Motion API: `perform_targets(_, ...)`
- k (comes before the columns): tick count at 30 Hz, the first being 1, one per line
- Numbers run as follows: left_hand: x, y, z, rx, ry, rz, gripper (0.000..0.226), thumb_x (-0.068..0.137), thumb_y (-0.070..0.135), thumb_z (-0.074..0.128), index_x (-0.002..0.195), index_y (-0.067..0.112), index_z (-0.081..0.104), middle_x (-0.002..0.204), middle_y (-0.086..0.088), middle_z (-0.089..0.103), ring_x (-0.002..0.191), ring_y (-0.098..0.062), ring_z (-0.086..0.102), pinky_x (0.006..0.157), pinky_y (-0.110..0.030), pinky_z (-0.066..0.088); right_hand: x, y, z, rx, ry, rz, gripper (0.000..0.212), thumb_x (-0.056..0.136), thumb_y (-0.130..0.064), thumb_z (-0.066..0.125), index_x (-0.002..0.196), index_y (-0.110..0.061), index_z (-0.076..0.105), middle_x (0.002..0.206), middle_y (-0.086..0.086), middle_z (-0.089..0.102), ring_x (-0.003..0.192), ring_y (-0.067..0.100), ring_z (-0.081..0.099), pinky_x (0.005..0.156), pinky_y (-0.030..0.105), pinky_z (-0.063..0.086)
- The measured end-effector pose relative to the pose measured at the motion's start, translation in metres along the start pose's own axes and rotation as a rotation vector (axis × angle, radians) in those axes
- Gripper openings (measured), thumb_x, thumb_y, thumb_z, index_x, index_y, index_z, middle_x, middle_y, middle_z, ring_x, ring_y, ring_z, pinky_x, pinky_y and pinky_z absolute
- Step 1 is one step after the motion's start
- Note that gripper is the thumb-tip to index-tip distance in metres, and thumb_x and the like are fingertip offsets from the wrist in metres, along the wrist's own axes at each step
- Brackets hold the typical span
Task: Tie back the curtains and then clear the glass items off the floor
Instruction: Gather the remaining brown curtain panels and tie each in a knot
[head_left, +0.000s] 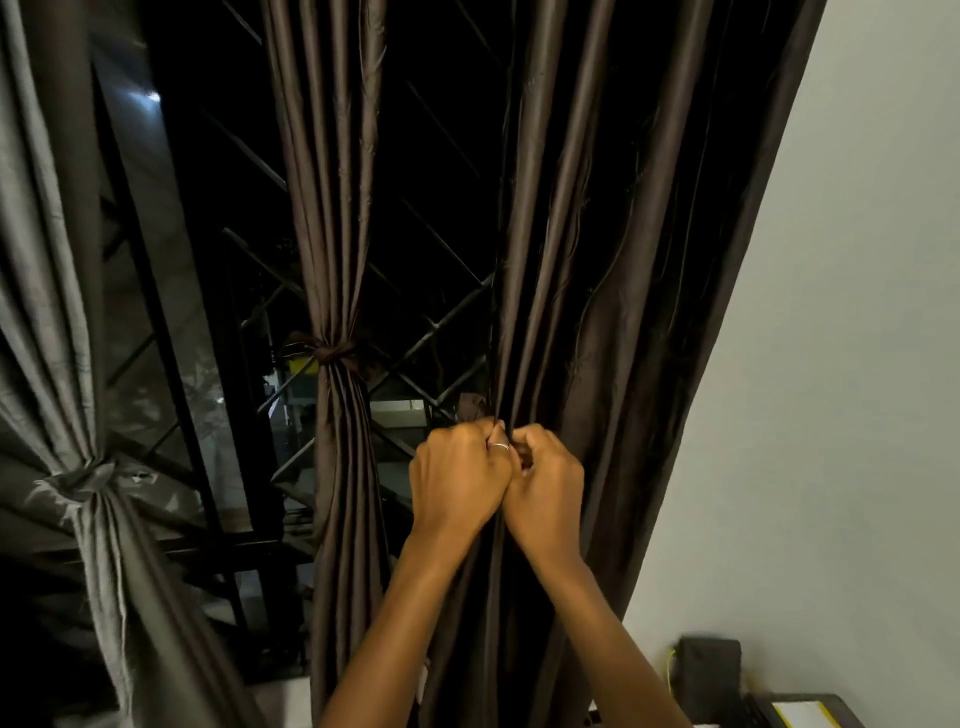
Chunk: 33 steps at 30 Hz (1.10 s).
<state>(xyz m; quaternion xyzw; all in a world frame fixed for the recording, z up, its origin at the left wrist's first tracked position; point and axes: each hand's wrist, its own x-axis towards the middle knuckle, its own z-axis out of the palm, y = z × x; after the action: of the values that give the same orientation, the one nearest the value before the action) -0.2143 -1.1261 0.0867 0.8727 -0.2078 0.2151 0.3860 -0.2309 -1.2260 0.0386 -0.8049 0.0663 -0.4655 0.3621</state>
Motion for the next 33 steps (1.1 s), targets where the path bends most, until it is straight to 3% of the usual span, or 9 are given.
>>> perform_targets(4,0.0,0.002,0.006,-0.081,-0.015,0.011,0.049,0.1,0.03,0.054,0.053,0.023,0.041,0.047,0.006,0.046,0.045,-0.01,0.047,0.046,-0.024,0.023,0.002,0.01,-0.007,0.02,-0.024,-0.027,0.012,0.097,-0.011,0.066,0.086,-0.016,0.067,0.08,-0.007,0.063,0.067,0.006,0.061,0.058,0.027,0.051)
perform_targets(8,0.001,0.009,0.009,-0.074,-0.038,0.015,0.047,0.098,0.03,0.054,0.053,0.022,0.044,0.046,0.003,0.048,0.046,-0.013,0.049,0.048,-0.027,0.028,0.001,0.015,-0.014,0.019,-0.026,-0.047,0.015,0.096,-0.007,0.065,0.083,-0.015,0.065,0.076,-0.008,0.059,0.063,0.003,0.055,0.057,0.011,0.038)
perform_targets(12,0.0,0.025,0.009,0.002,-0.028,-0.035,0.046,0.094,0.044,0.052,0.055,0.018,0.052,0.049,0.004,0.053,0.052,-0.016,0.057,0.051,-0.029,0.042,0.001,0.019,-0.013,0.023,-0.053,-0.069,0.01,0.093,-0.007,0.066,0.085,-0.012,0.067,0.076,-0.01,0.059,0.064,0.001,0.055,0.056,0.011,0.038)
perform_targets(15,0.004,0.039,0.01,0.102,0.025,-0.09,0.063,0.093,0.064,0.05,0.054,0.015,0.051,0.048,0.003,0.051,0.048,-0.016,0.054,0.049,-0.028,0.04,0.0,0.018,-0.011,0.043,-0.036,-0.066,0.016,0.095,-0.016,0.064,0.081,-0.01,0.065,0.071,-0.011,0.054,0.056,-0.002,0.05,0.051,0.01,0.036)
perform_targets(21,0.007,0.042,0.015,0.25,0.075,-0.101,0.042,0.101,0.039,0.047,0.083,0.007,0.069,0.084,-0.01,0.068,0.077,-0.031,0.067,0.058,-0.031,0.039,0.001,0.02,-0.011,0.103,-0.051,-0.089,0.033,0.1,-0.034,0.051,0.074,-0.014,0.058,0.069,-0.007,0.055,0.058,0.008,0.053,0.052,0.037,0.048)
perform_targets(25,0.008,0.038,0.015,0.231,0.074,-0.085,0.043,0.101,0.038,0.047,0.076,0.008,0.065,0.077,-0.01,0.067,0.072,-0.031,0.066,0.055,-0.03,0.039,0.007,0.023,-0.018,0.111,-0.116,-0.112,0.024,0.099,-0.012,0.062,0.076,-0.016,0.06,0.071,-0.009,0.055,0.059,0.008,0.054,0.051,0.032,0.047)
perform_targets(28,0.007,0.034,0.01,0.233,0.079,-0.077,0.043,0.102,0.038,0.047,0.071,0.011,0.06,0.075,-0.01,0.066,0.073,-0.032,0.066,0.056,-0.031,0.037,0.007,0.026,-0.029,0.162,-0.213,-0.092,0.011,0.095,-0.011,0.066,0.099,-0.016,0.075,0.087,-0.008,0.068,0.075,0.005,0.065,0.06,0.018,0.05)
perform_targets(30,0.007,0.031,0.006,0.249,0.083,-0.077,0.043,0.103,0.039,0.046,0.072,0.012,0.06,0.073,-0.009,0.065,0.075,-0.033,0.065,0.057,-0.031,0.035,0.007,0.03,-0.038,0.158,-0.159,-0.054,0.02,0.094,-0.02,0.07,0.114,-0.018,0.074,0.099,-0.009,0.071,0.086,0.0,0.067,0.067,0.014,0.052)
perform_targets(33,0.008,0.024,0.002,0.253,0.077,-0.076,0.044,0.103,0.039,0.046,0.068,0.014,0.053,0.058,0.005,0.045,0.065,-0.027,0.058,0.053,-0.029,0.03,0.017,0.033,-0.055,0.043,0.129,-0.027,0.024,0.094,-0.026,0.072,0.116,-0.018,0.069,0.106,-0.007,0.064,0.086,0.003,0.063,0.069,0.019,0.055)
